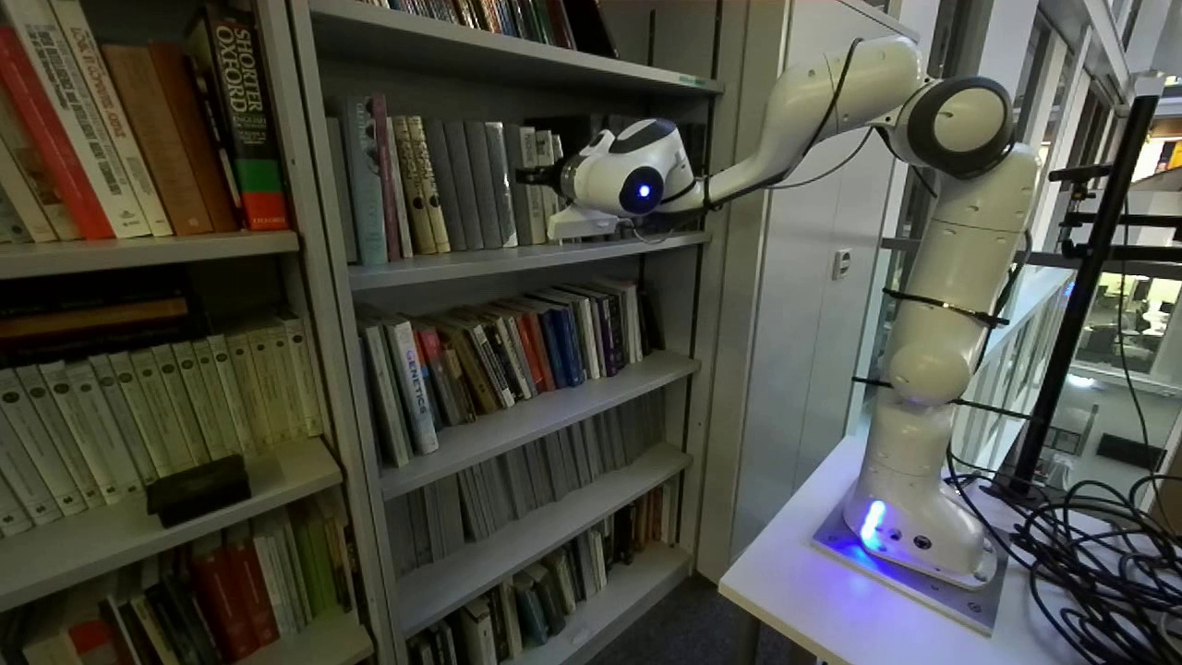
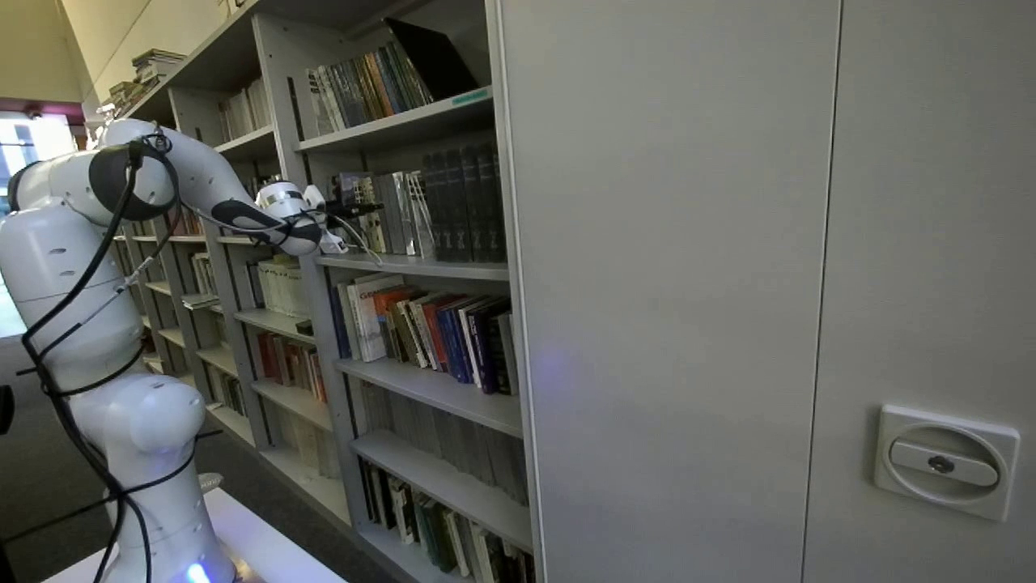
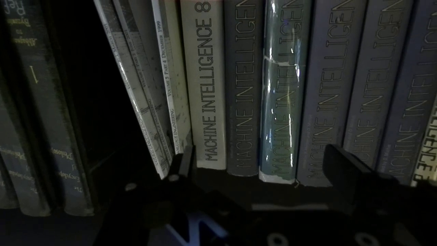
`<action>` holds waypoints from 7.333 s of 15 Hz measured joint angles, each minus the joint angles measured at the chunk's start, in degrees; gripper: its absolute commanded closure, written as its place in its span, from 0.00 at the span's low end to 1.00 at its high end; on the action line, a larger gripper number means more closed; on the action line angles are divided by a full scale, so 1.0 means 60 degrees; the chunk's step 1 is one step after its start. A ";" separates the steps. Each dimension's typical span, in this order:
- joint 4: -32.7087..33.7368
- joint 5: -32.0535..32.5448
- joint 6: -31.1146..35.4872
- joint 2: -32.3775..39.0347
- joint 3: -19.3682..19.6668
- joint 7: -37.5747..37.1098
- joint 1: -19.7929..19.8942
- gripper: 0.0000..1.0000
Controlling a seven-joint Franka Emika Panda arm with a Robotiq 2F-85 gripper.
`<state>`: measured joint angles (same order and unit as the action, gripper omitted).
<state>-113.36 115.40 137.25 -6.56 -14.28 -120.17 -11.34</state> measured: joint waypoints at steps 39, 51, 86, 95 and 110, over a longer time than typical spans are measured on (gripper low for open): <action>0.1122 0.0140 -0.0003 0.0791 0.0671 -0.0002 0.0048 0.00; 0.1123 0.0141 -0.0061 0.1016 0.0672 -0.0017 0.0048 0.00; 0.2118 0.0202 -0.0119 0.1752 0.0951 -0.0020 0.0241 0.00; 0.2117 0.0209 -0.0119 0.1885 0.0964 -0.0054 0.0340 0.00; 0.2376 0.0480 -0.0069 0.2084 0.0955 -0.0124 0.0385 0.58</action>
<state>-99.10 118.28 136.84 5.94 -8.54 -120.92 -9.03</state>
